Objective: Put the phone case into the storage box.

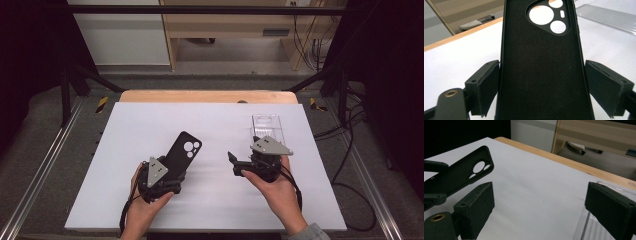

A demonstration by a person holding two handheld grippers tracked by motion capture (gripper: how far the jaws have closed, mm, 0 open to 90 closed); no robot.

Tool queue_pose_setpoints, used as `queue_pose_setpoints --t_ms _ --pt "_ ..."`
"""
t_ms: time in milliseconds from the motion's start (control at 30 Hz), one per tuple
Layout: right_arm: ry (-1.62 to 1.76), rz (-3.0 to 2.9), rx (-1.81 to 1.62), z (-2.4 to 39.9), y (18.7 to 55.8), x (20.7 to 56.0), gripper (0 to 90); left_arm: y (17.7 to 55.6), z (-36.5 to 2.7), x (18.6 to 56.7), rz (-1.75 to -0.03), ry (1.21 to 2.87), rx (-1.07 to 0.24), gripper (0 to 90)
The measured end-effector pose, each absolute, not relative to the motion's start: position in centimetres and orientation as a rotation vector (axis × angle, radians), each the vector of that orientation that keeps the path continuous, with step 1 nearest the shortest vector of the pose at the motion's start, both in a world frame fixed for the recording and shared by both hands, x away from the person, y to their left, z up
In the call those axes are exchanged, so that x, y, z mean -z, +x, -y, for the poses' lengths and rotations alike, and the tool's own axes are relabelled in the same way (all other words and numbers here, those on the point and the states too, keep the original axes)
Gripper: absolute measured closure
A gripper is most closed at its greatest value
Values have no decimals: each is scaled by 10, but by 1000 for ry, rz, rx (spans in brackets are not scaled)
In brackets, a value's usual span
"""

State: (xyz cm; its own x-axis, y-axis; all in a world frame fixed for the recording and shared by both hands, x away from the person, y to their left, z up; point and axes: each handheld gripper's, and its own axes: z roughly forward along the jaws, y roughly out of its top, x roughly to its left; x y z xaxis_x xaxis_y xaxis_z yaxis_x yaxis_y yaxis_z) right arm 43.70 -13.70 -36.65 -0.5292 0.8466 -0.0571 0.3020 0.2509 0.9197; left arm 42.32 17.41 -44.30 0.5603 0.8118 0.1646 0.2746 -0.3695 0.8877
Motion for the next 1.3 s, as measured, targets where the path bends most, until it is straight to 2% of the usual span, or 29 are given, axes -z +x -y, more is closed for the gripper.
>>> queue_pose_setpoints --t_ms 1300 --pt "1094 -2138 -1320 98 467 357 114 416 -166 439 -824 1883 -823 152"
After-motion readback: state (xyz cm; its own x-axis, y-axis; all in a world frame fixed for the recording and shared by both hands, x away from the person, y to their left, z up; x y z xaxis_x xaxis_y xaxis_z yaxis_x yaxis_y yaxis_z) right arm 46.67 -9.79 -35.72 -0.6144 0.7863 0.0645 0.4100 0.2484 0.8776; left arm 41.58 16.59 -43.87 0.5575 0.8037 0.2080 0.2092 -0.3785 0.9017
